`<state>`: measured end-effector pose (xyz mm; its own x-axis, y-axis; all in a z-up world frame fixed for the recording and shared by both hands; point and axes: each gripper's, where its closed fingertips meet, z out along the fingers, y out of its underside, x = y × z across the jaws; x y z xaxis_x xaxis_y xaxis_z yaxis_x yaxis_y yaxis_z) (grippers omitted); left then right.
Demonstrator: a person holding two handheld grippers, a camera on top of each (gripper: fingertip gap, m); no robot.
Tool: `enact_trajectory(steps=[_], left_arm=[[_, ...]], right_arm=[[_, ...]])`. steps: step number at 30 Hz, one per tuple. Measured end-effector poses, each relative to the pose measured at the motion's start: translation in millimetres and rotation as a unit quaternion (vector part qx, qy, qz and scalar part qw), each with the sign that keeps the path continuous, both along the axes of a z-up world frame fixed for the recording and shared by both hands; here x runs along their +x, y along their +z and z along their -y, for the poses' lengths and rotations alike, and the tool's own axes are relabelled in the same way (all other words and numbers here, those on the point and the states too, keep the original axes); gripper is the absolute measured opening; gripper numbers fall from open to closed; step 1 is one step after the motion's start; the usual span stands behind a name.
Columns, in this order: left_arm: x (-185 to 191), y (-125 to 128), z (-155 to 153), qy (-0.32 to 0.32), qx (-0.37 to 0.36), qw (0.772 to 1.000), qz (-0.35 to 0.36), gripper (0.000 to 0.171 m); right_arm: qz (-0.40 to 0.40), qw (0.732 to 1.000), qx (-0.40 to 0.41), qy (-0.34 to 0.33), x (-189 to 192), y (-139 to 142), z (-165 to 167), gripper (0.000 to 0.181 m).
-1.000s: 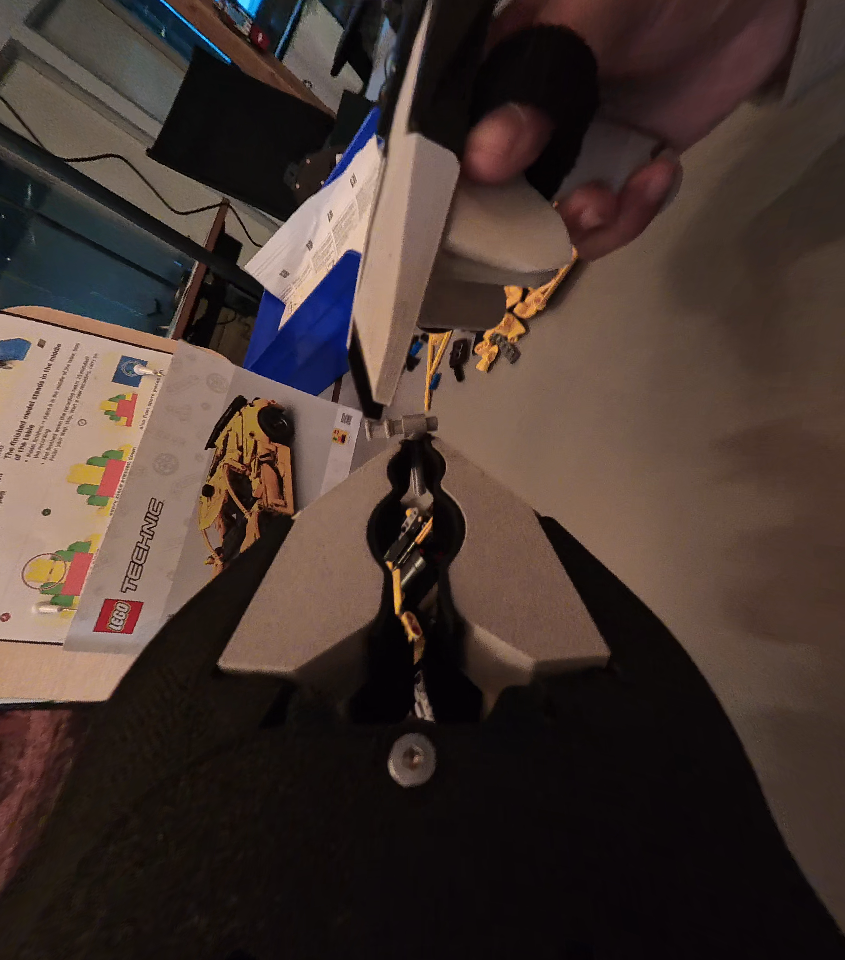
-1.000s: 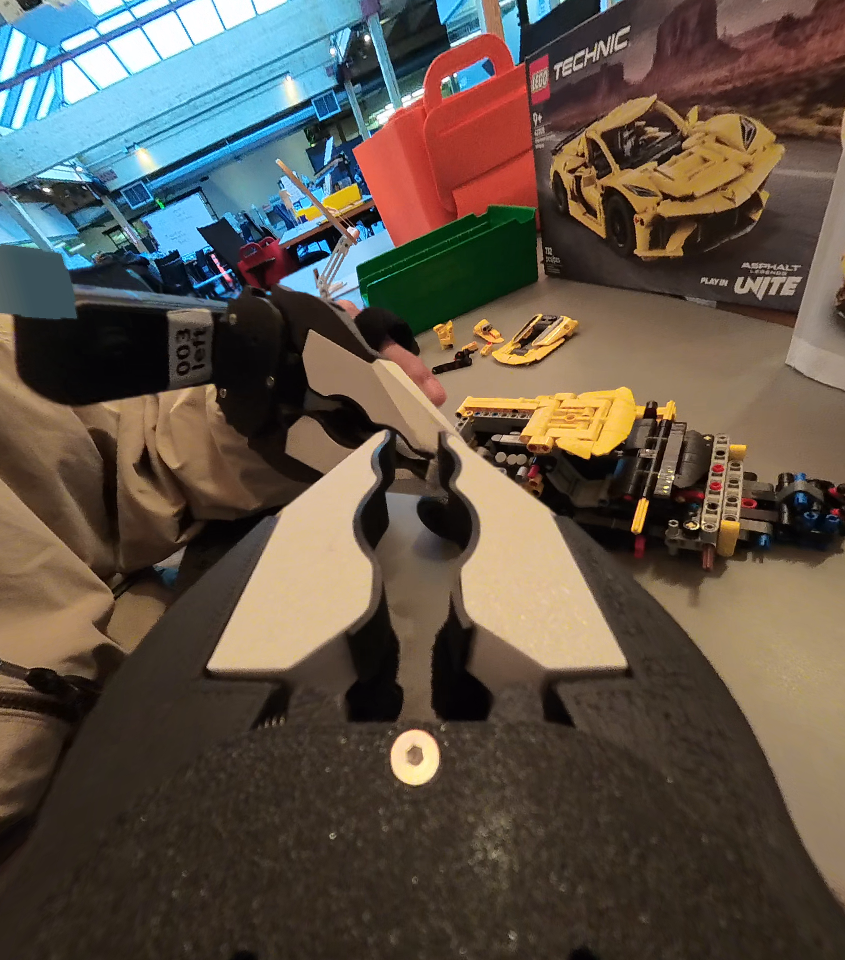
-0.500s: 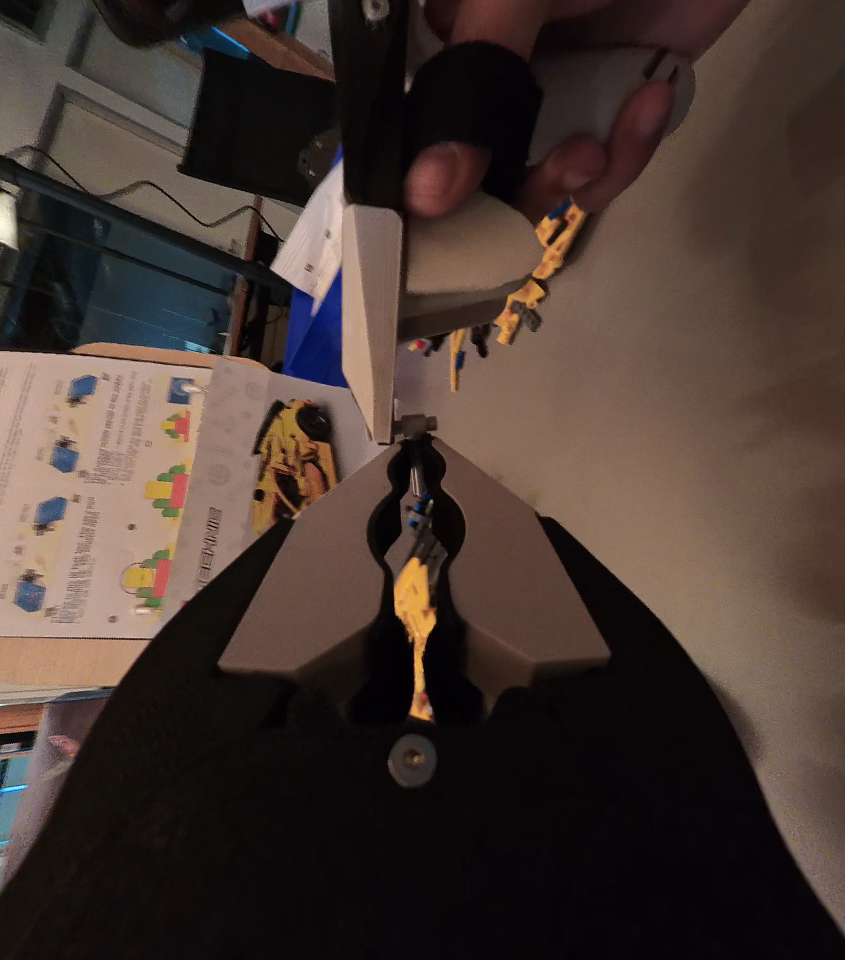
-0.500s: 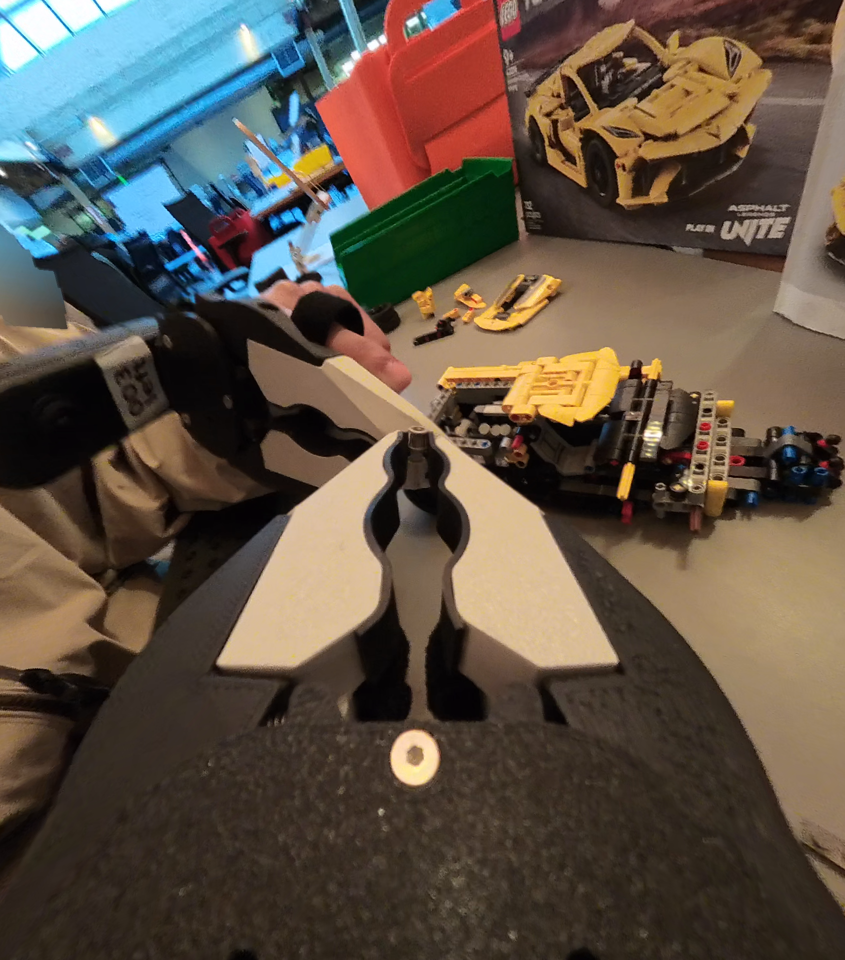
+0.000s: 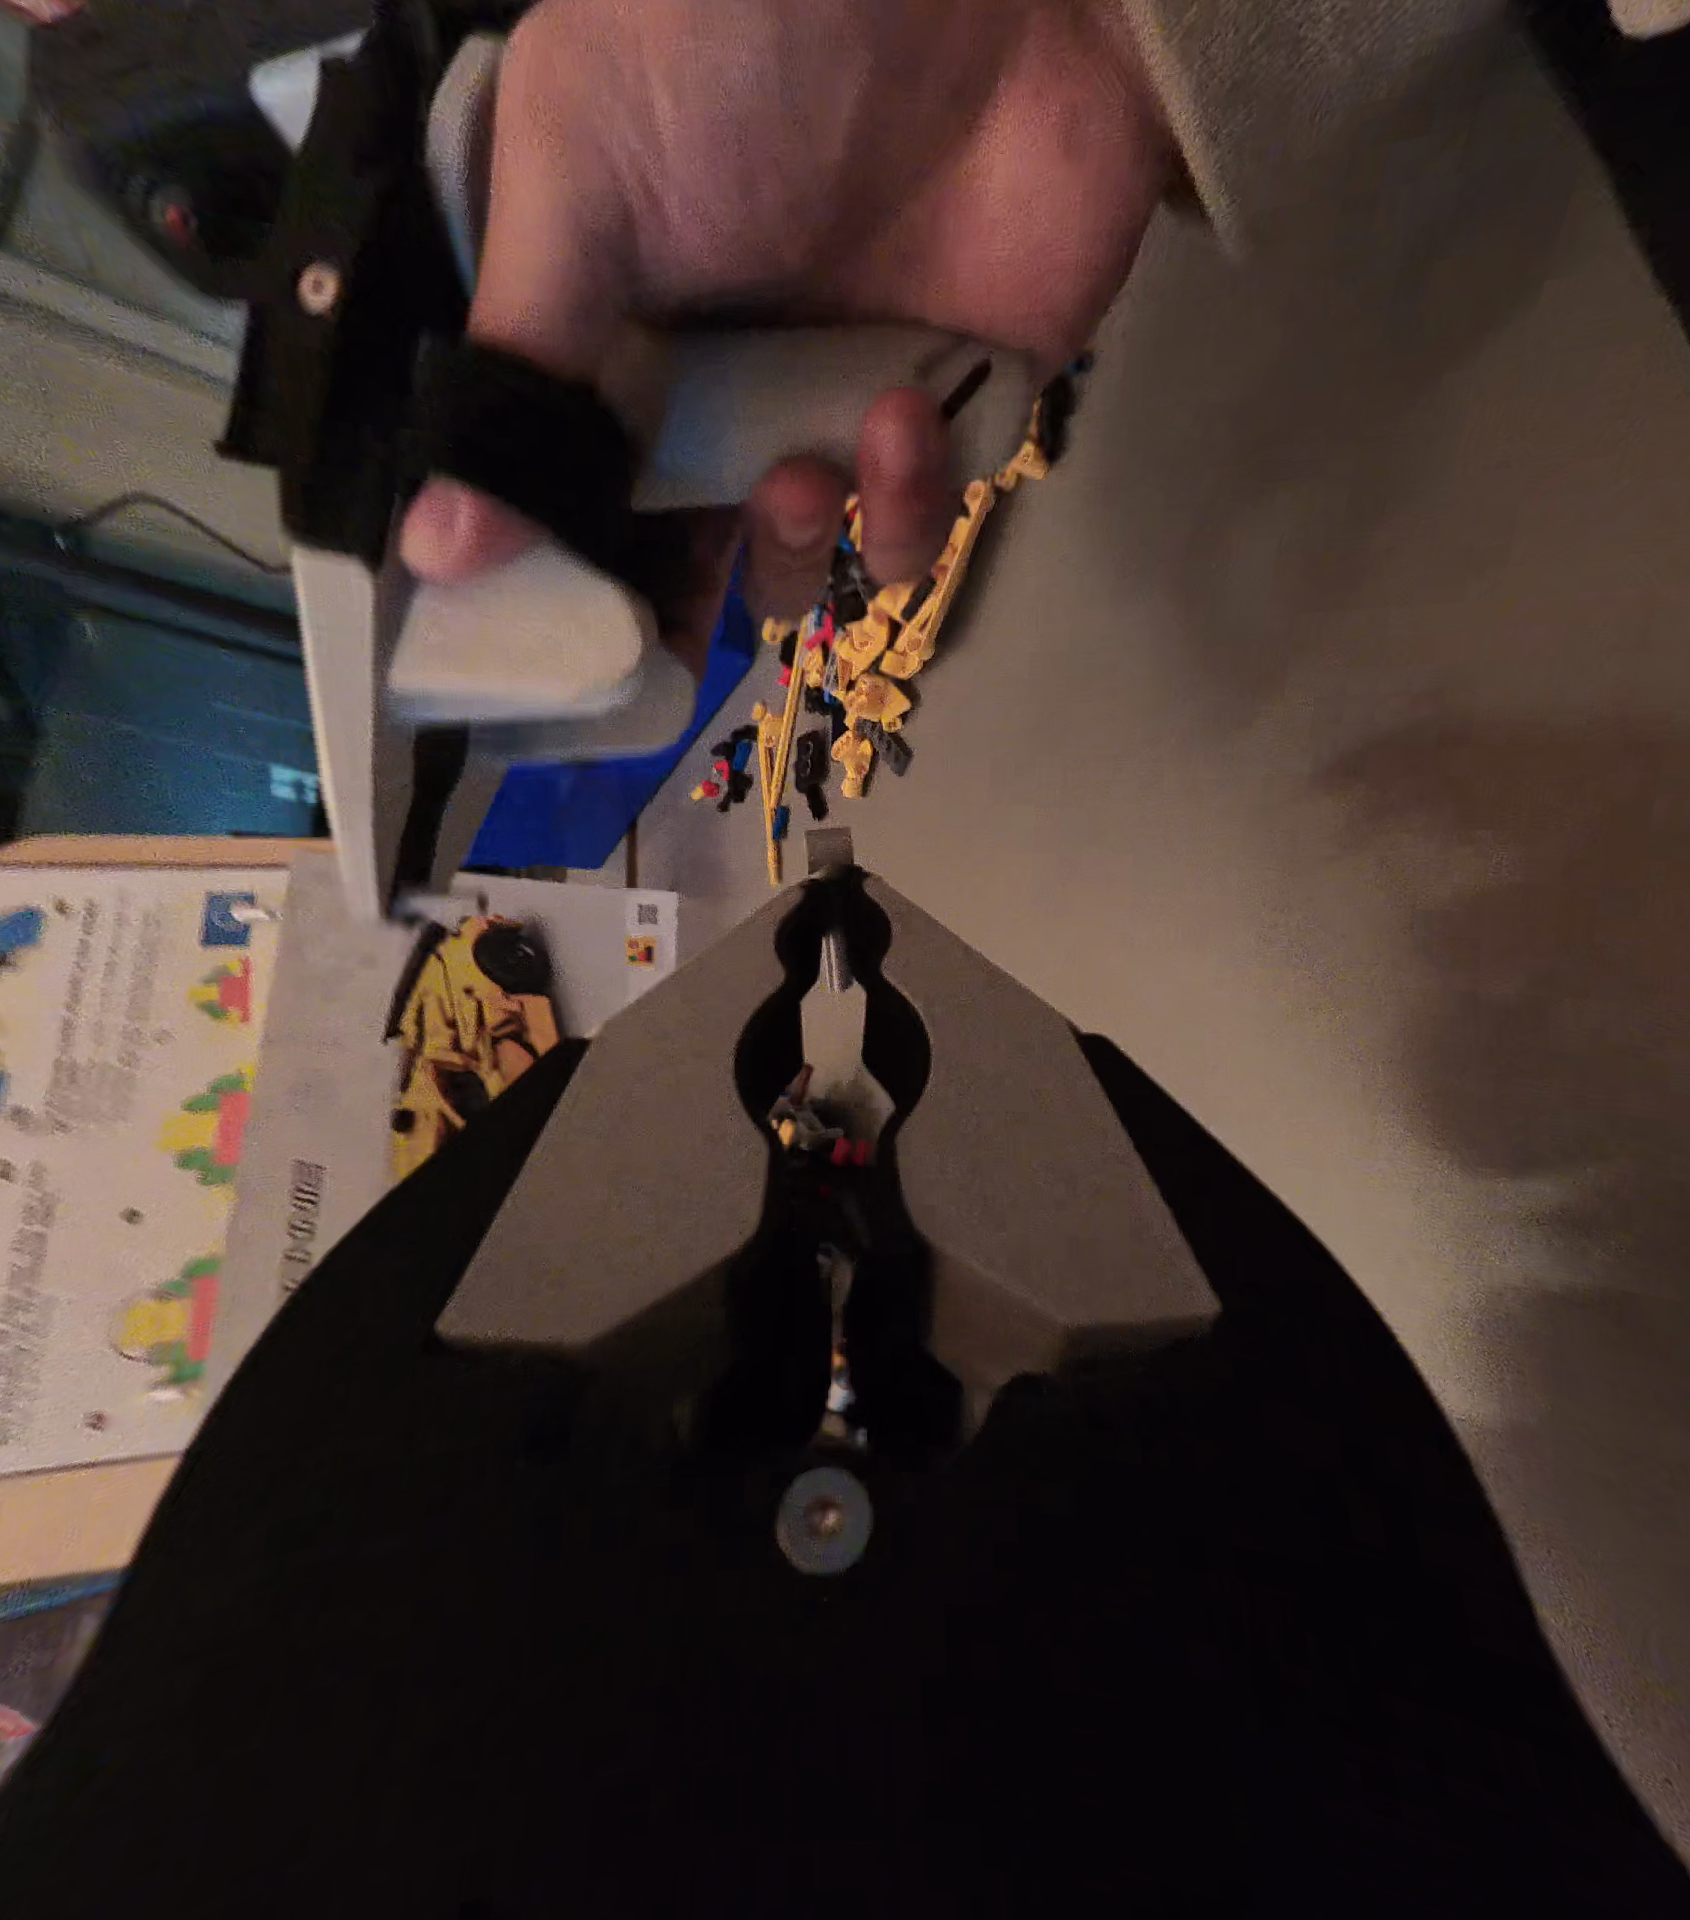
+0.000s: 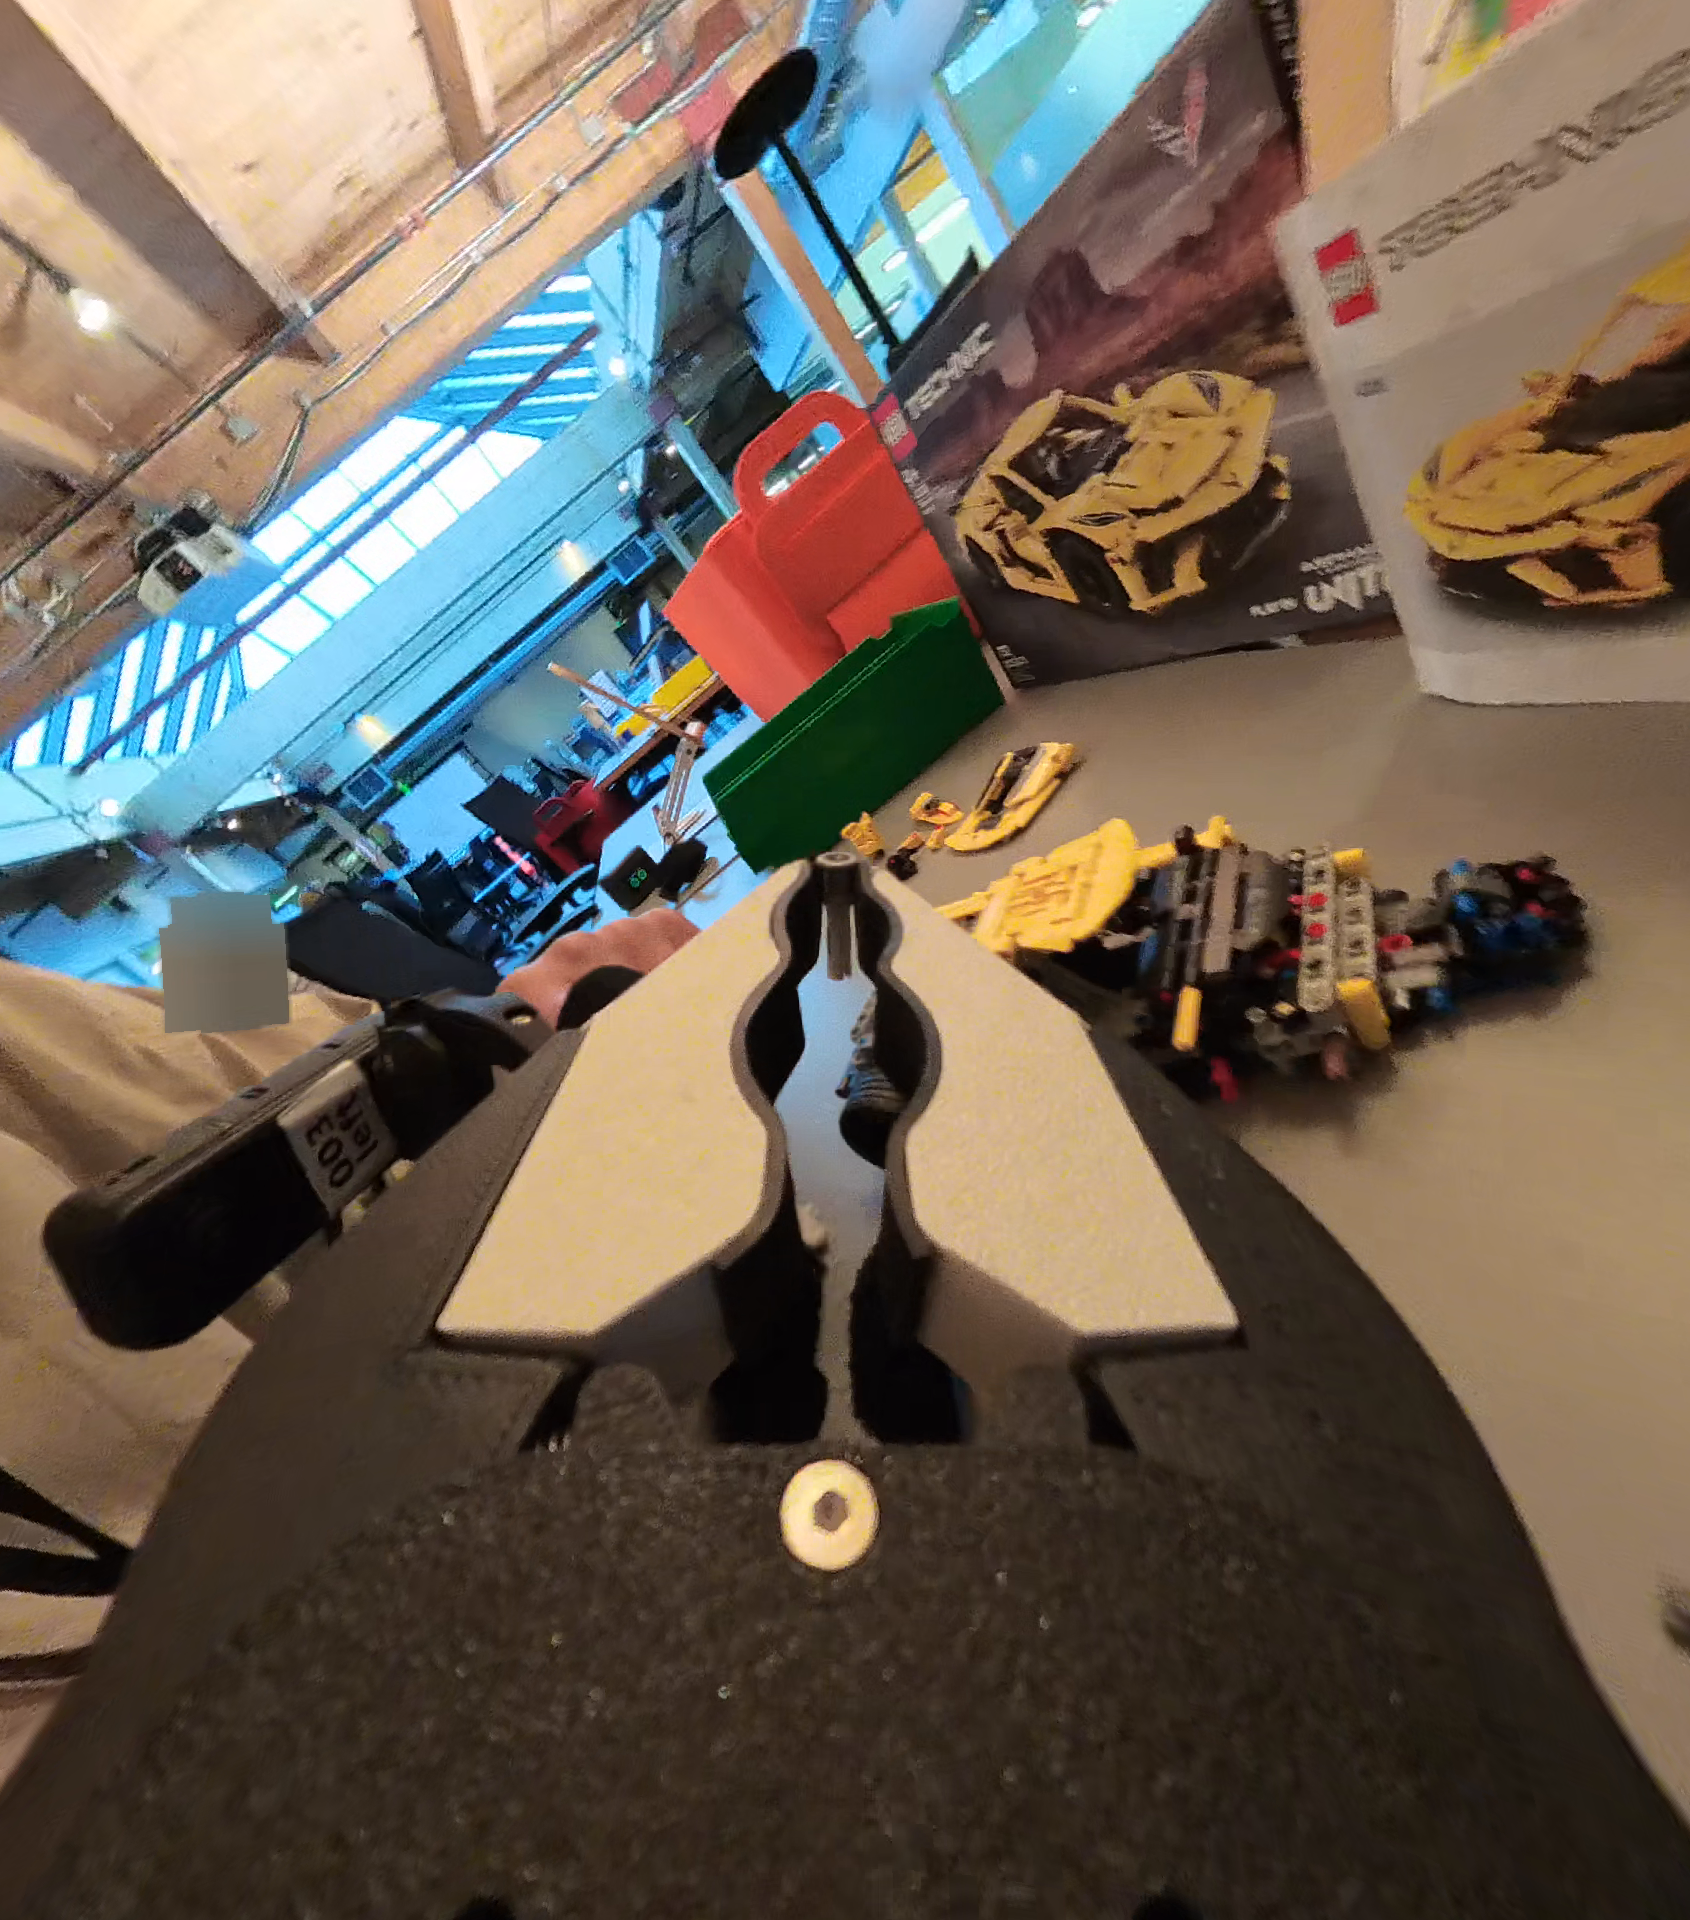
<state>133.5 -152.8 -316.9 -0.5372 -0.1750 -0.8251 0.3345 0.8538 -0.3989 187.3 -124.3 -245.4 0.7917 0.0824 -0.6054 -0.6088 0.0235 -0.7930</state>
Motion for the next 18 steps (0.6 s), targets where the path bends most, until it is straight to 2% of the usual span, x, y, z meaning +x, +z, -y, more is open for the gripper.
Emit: enact_trajectory(steps=[1,2,3,4,5,7,8,10,12,13,14,16,18], left_arm=[[1,-4,-2,0.008,-0.006,1.000,-0.014,0.003],[3,-9,-4,0.016,-0.009,1.000,-0.024,0.003],[6,-13,-7,0.022,-0.008,0.999,-0.033,0.003],[9,-17,-10,0.034,-0.011,0.998,-0.052,0.002],[12,-20,-13,0.047,-0.024,0.996,-0.075,0.002],[20,-16,-16,0.072,-0.082,0.987,-0.114,0.003],[23,-17,-16,0.090,-0.118,0.976,-0.162,0.003],[29,-16,-8,0.121,-0.211,0.930,-0.276,0.003],[23,-9,14,0.106,-0.294,0.854,-0.416,0.003],[27,-2,22,0.109,-0.322,0.822,-0.457,0.003],[35,3,28,0.118,-0.342,0.800,-0.479,0.003],[51,7,46,0.114,-0.351,0.777,-0.510,0.003],[73,-1,62,0.128,-0.324,0.782,-0.518,0.003]], right_arm=[[-0.020,1.000,-0.014,-0.005,9,-6,8,0.004],[-0.038,0.997,-0.061,-0.032,27,-21,20,0.004],[-0.028,0.985,-0.130,-0.106,54,-41,43,0.004],[0.001,0.963,-0.199,-0.182,79,-57,73,0.005],[0.028,0.940,-0.258,-0.221,92,-69,99,0.005],[0.041,0.893,-0.381,-0.235,100,-99,140,0.005],[0.046,0.883,-0.403,-0.236,101,-105,150,0.010],[0.040,0.896,-0.372,-0.237,101,-99,153,0.020],[0.032,0.900,-0.346,-0.263,107,-84,166,0.019],[0.042,0.902,-0.329,-0.277,110,-75,173,0.019],[0.048,0.902,-0.318,-0.288,111,-68,181,0.020],[0.046,0.903,-0.305,-0.299,111,-59,195,0.023],[0.046,0.906,-0.289,-0.306,110,-51,205,0.021]])
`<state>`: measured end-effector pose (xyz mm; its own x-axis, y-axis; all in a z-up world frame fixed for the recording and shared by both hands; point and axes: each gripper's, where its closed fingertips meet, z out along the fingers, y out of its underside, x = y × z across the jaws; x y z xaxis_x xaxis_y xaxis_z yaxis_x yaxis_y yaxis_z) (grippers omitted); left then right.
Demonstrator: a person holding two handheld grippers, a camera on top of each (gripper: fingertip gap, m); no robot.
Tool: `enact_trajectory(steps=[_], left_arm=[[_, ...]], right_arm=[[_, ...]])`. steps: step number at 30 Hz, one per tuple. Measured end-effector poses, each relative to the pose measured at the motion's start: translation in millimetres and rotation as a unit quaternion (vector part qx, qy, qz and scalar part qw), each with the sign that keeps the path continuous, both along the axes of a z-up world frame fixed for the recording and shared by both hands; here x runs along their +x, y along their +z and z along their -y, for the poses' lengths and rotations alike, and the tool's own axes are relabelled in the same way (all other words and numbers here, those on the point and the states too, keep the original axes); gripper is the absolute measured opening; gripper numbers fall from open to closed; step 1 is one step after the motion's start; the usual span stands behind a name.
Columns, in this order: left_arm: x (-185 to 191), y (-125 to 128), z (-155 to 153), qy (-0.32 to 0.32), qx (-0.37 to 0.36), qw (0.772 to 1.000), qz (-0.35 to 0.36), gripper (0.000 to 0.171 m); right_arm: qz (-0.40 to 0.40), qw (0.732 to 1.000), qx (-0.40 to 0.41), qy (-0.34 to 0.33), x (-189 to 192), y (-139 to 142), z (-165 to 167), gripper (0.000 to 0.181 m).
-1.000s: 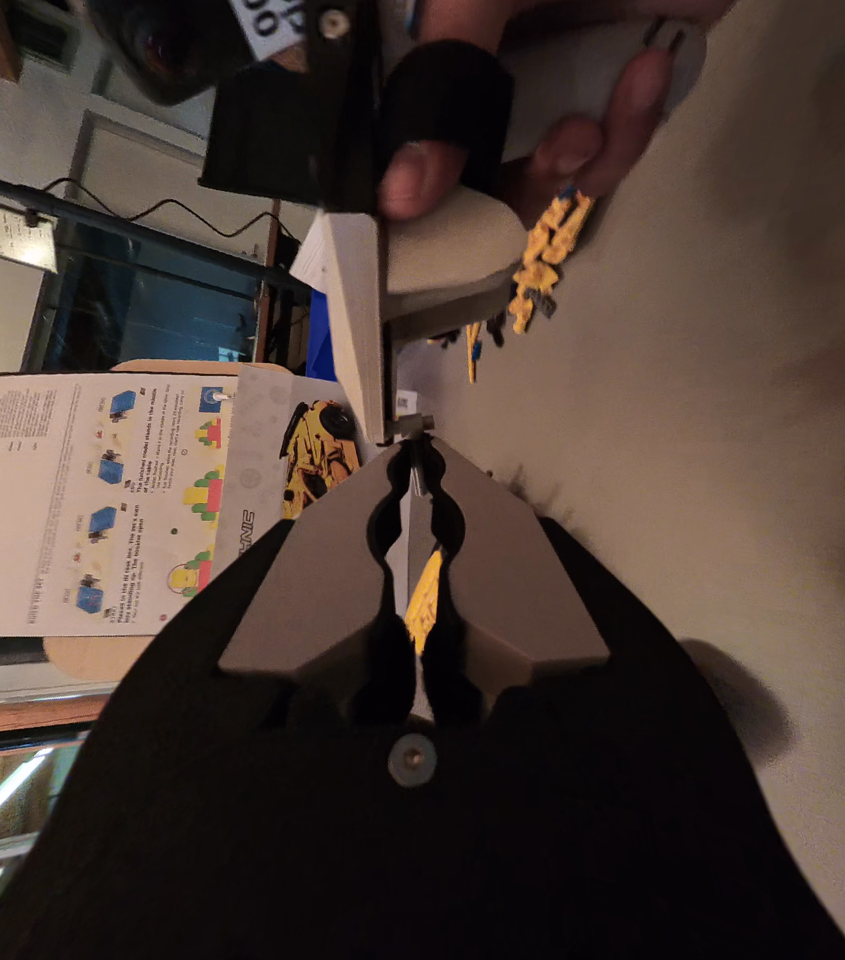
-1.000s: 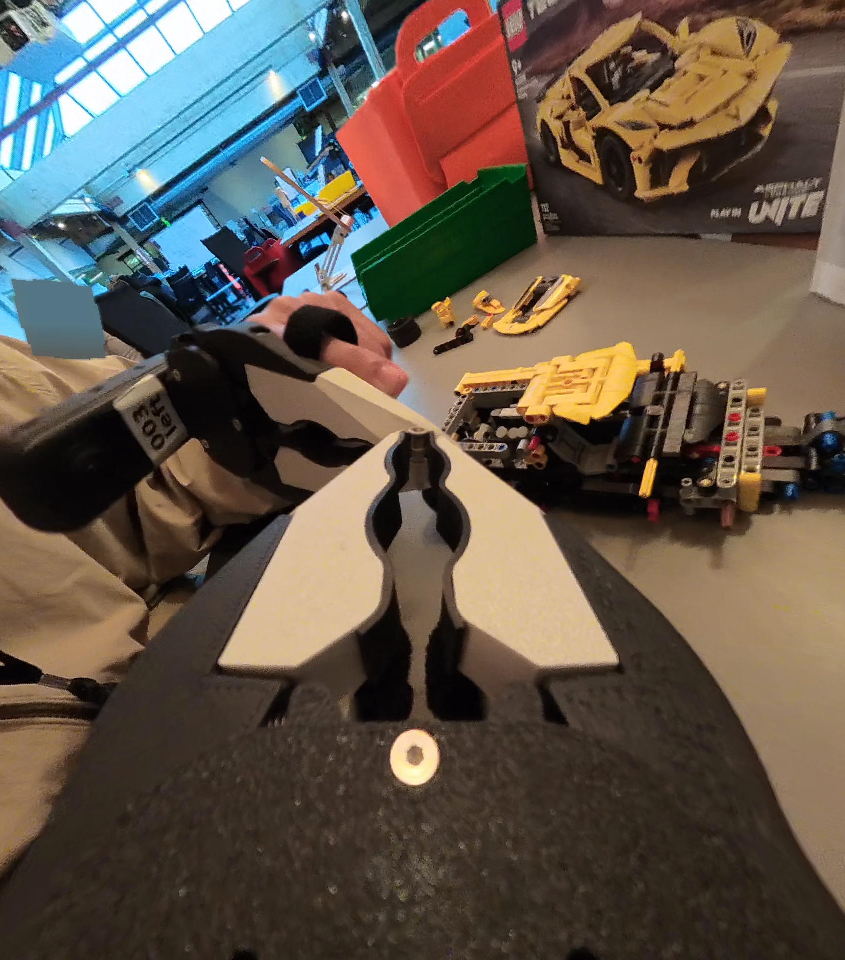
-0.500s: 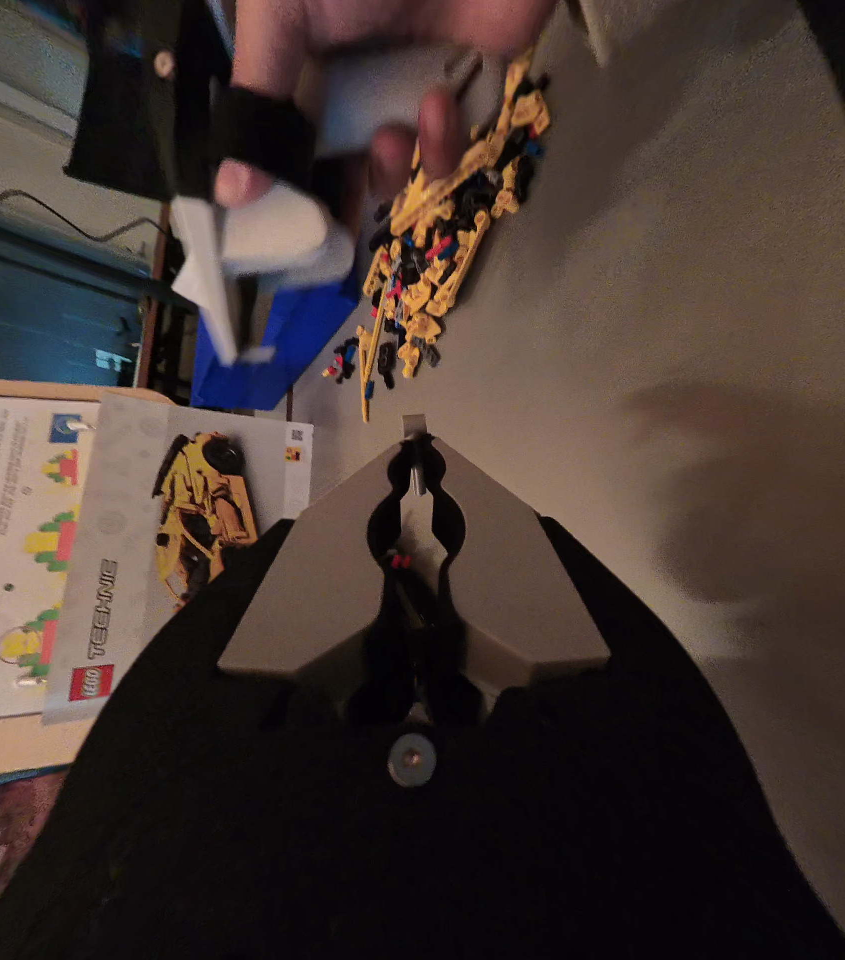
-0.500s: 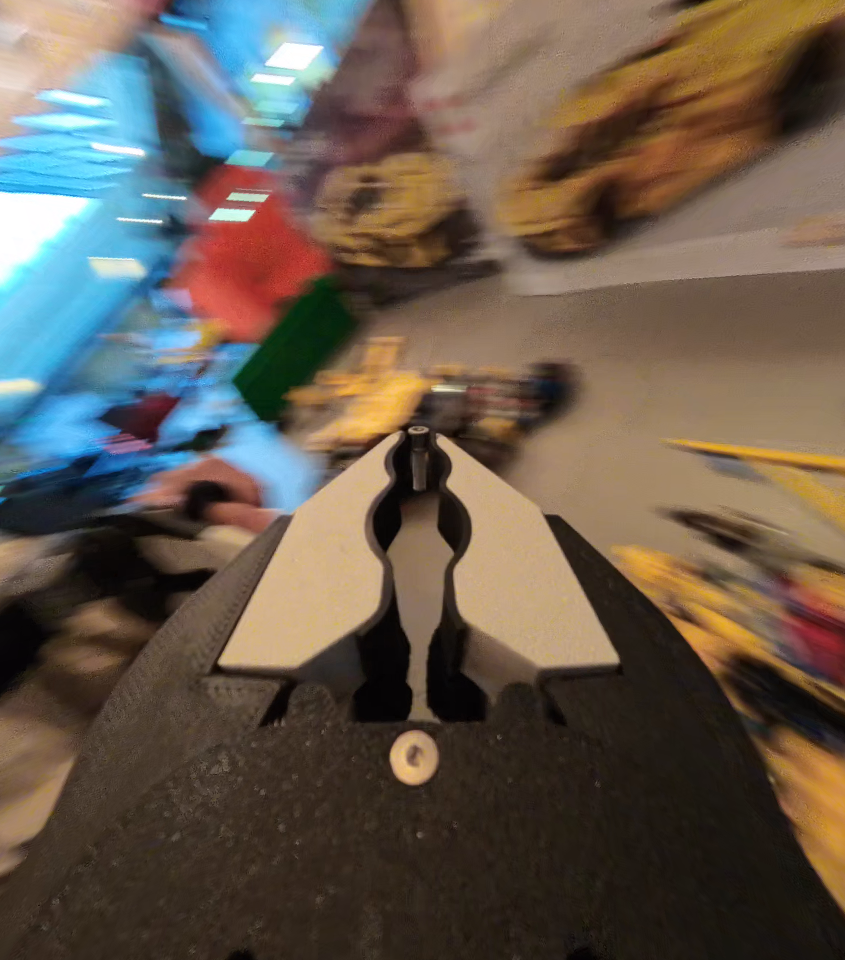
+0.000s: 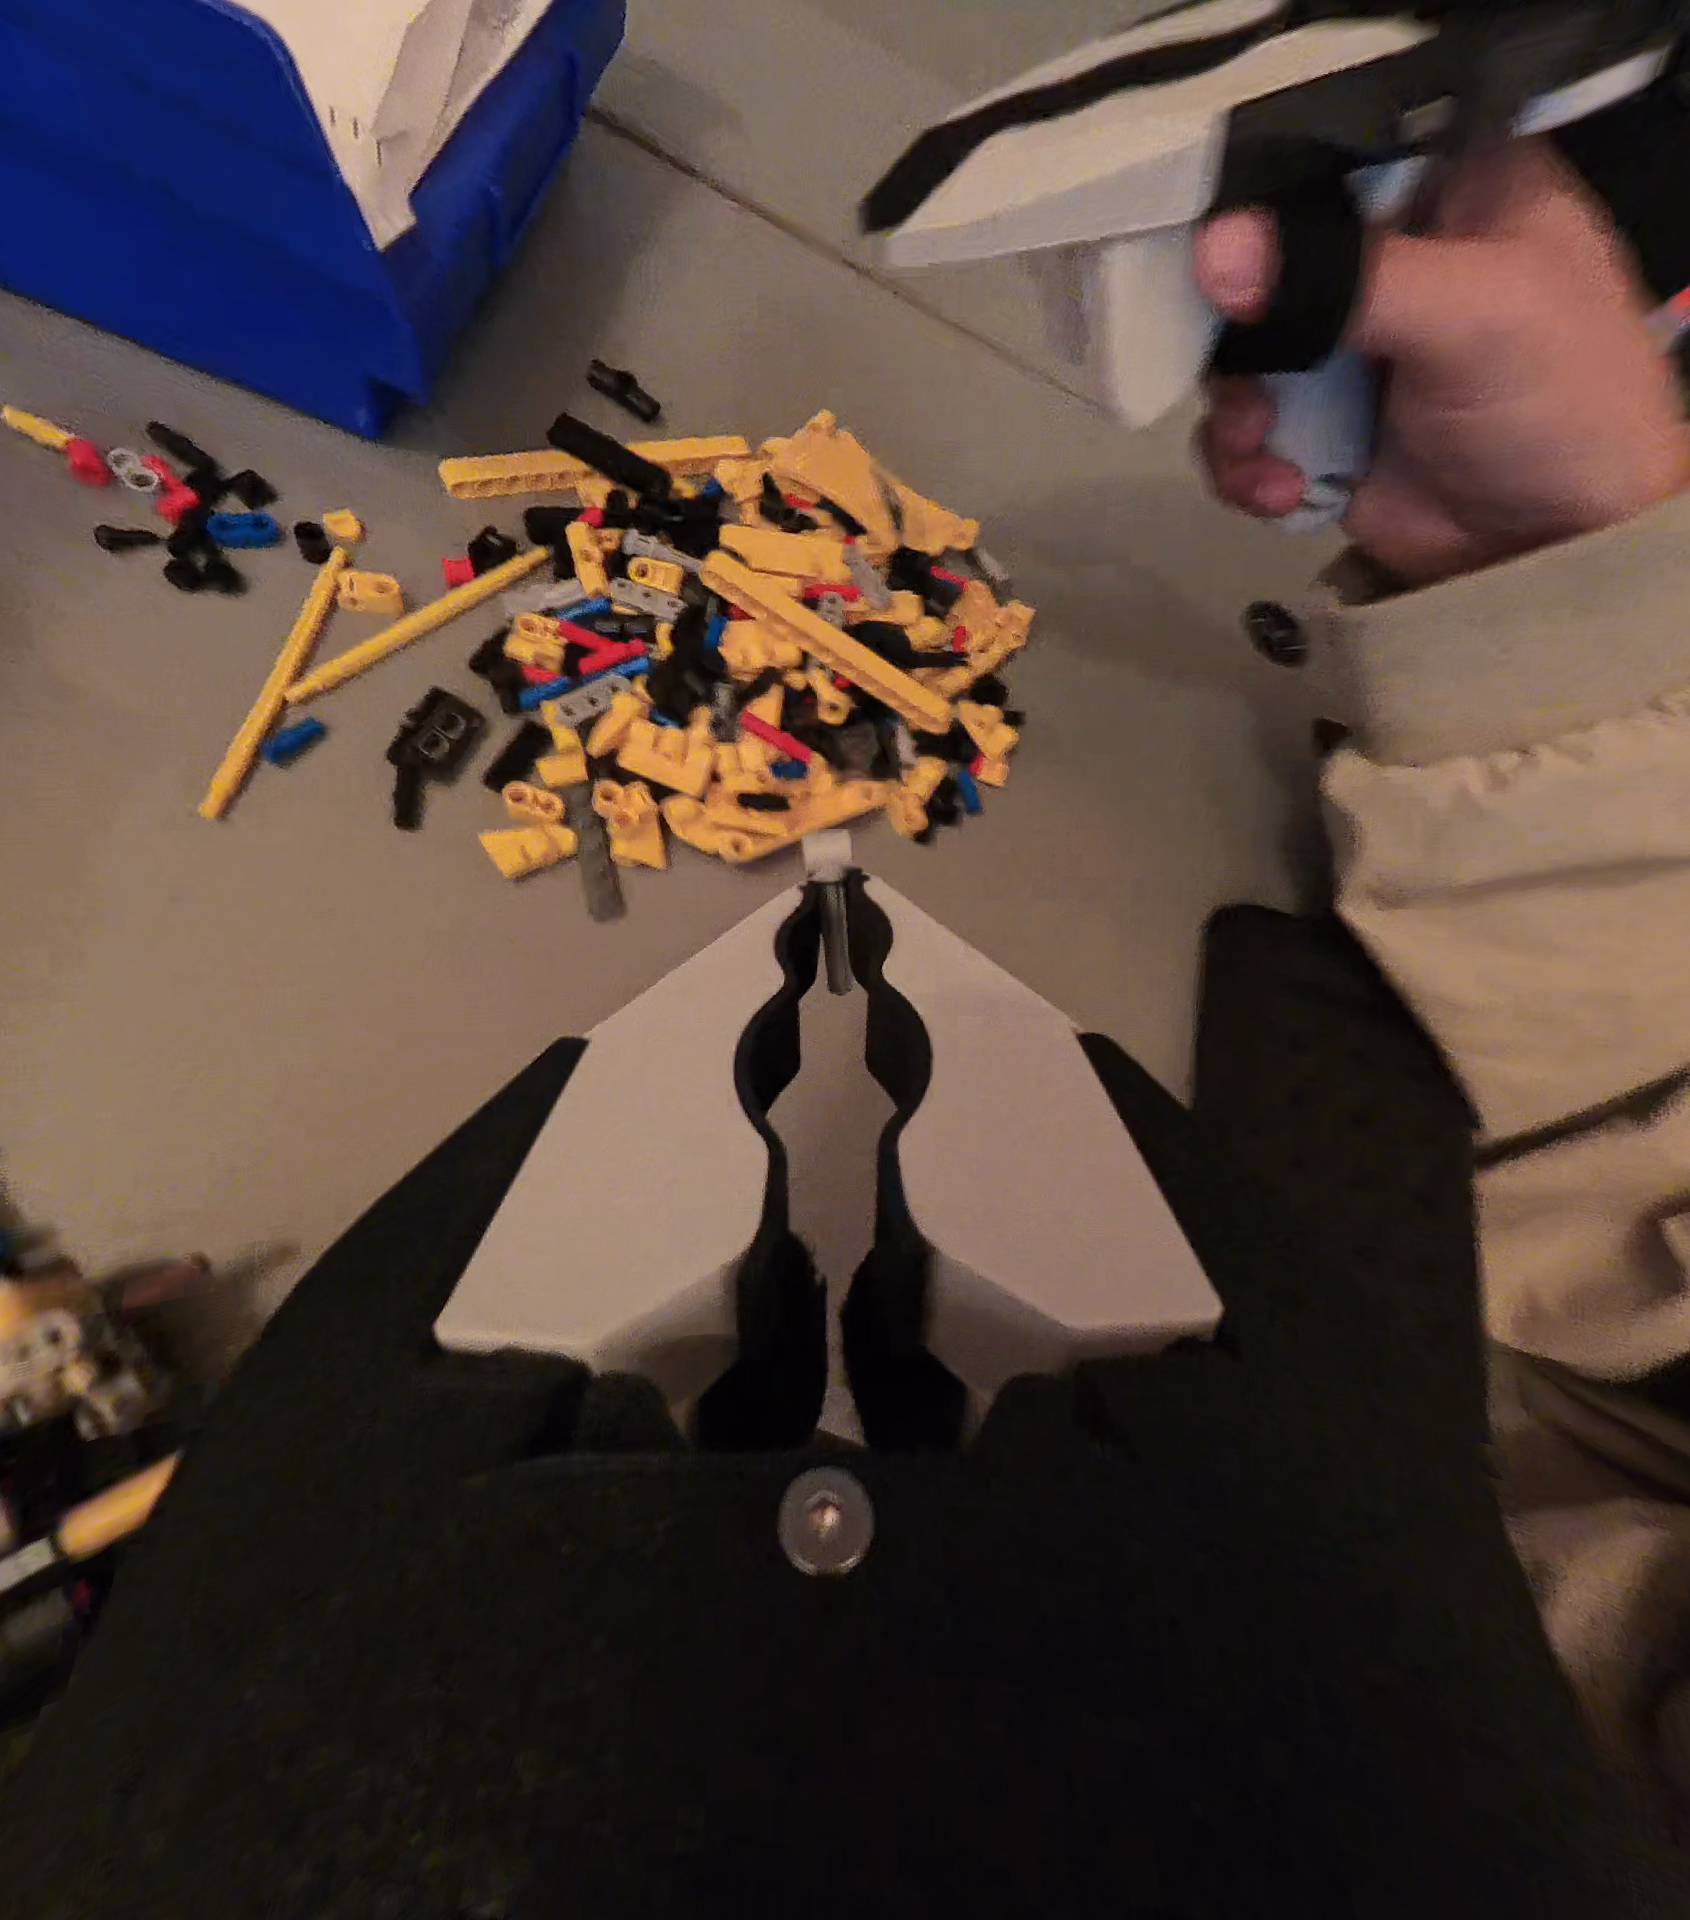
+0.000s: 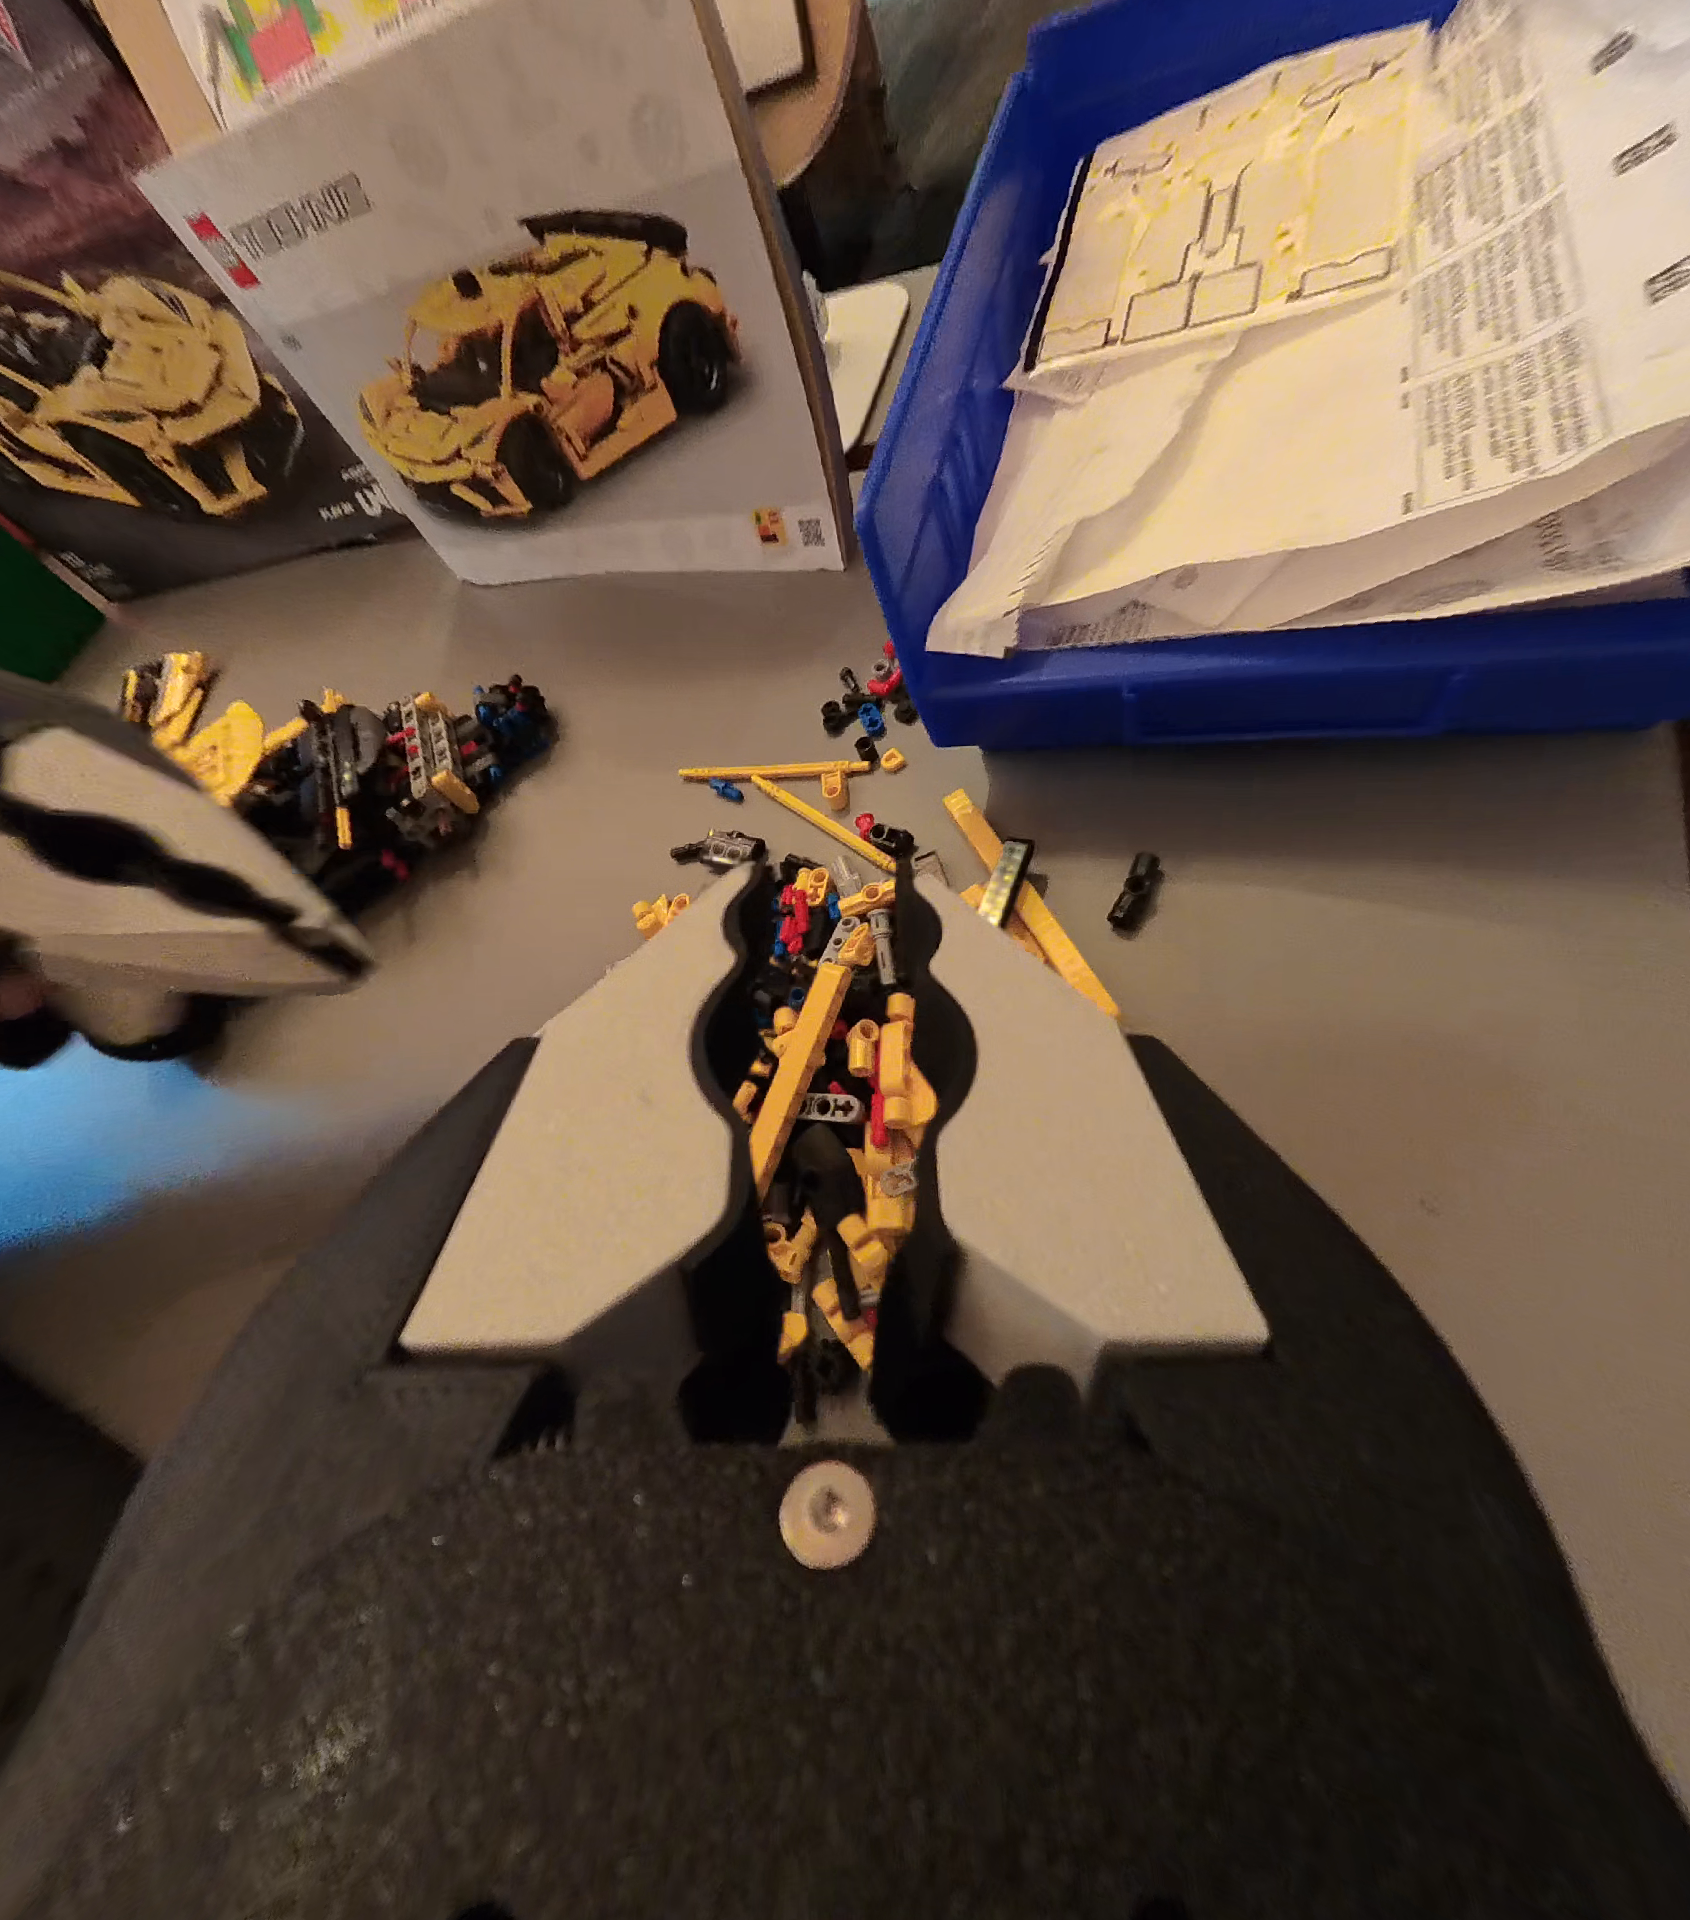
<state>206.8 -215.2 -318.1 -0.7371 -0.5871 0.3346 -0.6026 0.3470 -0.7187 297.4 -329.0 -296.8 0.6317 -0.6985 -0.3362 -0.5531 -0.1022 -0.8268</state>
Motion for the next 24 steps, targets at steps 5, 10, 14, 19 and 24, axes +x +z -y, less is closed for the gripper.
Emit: enact_trajectory(steps=[5,10,14,19,24], left_arm=[[47,-35,48,-0.026,0.077,0.996,-0.045,0.003],[68,-36,74,-0.029,0.060,0.996,-0.057,0.025],[72,-9,45,0.000,0.040,0.999,-0.014,0.027],[33,75,-42,0.037,-0.016,0.996,0.075,0.029],[-31,121,-221,0.243,-0.037,0.950,0.190,0.027]], right_arm=[[0.008,0.997,0.076,-0.001,-1,21,7,0.018],[0.003,0.996,0.091,-0.001,-2,23,15,0.018],[0.013,0.993,0.115,0.003,-6,38,17,0.018],[0.044,0.988,0.137,0.052,-23,66,-12,0.020],[0.120,0.970,0.072,0.196,-70,78,-99,0.031]])
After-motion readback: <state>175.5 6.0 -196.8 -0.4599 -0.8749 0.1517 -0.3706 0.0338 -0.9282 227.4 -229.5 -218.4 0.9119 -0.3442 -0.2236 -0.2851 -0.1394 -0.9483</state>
